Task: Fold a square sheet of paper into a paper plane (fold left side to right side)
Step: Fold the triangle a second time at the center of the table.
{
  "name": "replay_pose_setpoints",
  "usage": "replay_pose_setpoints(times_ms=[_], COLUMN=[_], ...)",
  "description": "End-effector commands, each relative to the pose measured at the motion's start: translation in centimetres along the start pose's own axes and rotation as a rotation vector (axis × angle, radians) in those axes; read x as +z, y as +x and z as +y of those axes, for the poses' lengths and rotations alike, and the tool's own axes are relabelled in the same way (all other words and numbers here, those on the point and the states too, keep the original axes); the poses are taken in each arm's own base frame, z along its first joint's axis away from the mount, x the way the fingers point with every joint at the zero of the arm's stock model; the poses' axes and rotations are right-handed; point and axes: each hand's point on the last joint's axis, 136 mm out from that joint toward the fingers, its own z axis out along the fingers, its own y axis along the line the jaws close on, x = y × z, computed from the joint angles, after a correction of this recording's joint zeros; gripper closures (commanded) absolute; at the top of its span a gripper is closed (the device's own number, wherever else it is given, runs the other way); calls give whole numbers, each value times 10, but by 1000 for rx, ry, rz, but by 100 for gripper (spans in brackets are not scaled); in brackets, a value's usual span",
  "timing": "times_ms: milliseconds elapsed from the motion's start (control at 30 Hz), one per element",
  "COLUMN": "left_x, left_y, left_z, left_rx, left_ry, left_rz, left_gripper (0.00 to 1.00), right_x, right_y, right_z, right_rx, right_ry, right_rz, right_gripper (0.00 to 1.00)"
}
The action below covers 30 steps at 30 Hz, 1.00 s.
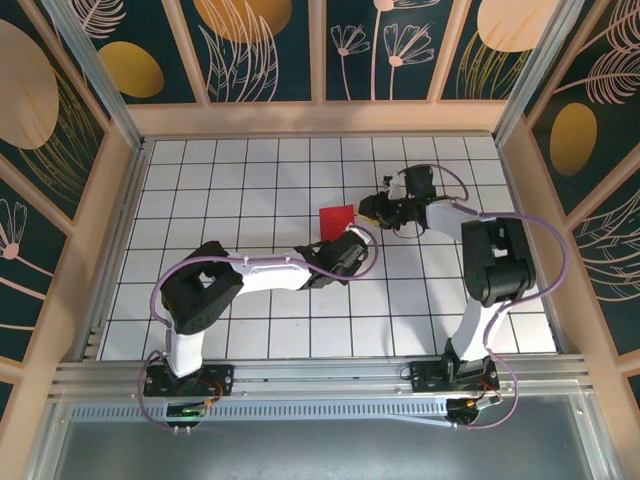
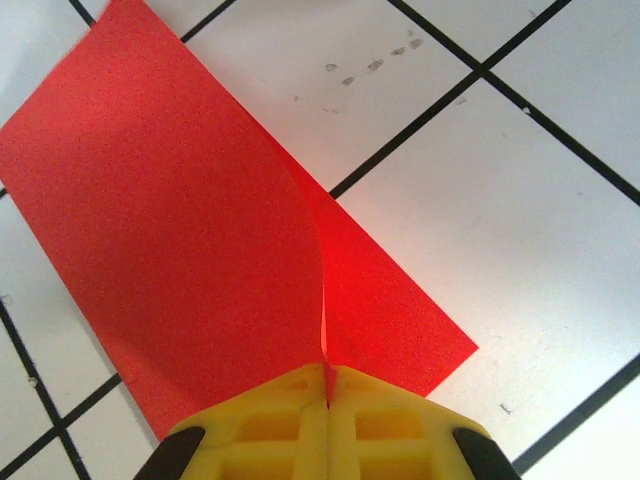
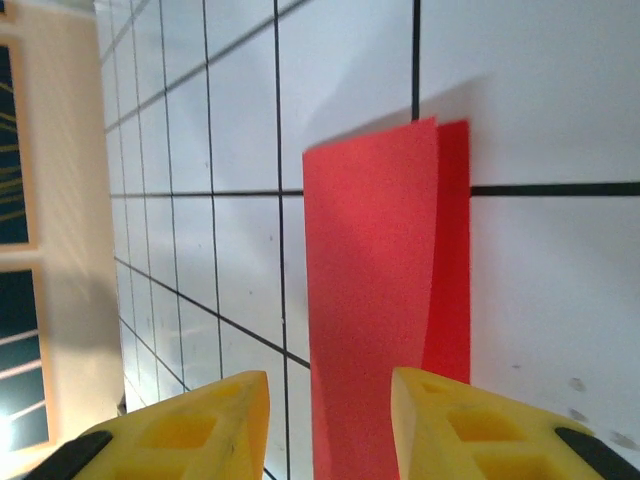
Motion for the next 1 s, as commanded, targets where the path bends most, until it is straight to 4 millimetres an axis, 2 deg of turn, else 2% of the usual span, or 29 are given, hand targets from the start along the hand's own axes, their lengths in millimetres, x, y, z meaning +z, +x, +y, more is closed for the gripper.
replay_pose_setpoints(times_ms=[0,133,233,400,500,633,800,967], left_x=[-10,-12,-13,-9,-7,-5,-1,5], left_y=[-16,-23,-26,-25,-25,-24,-21,-12], left_z=[-2,4,6,2,0,0,2,7], left_rx=[-114,-246,-333,-415,-449,-466,-475,-481], left_ry=[97,216,313,439,483,486,472,437], left_rz=[-34,-36,-37,-14,-2,2,15,36], left_gripper=[100,100,100,100,100,98,99,100], right_x=[-21,-36,-38,-30,-19,-5,12,19], right_y=[-4,3,17,51,71,86,96,101], right_z=[-10,-21,-26,-33,-32,-29,-26,-32], right_rx=[-21,-20,-28,-9,-8,-18,-36,-35], right_ry=[27,42,44,3,-13,-6,16,55], right_rz=[-55,-64,-39,35,84,122,163,193], right_gripper=[62,64,74,100,100,100,100,100])
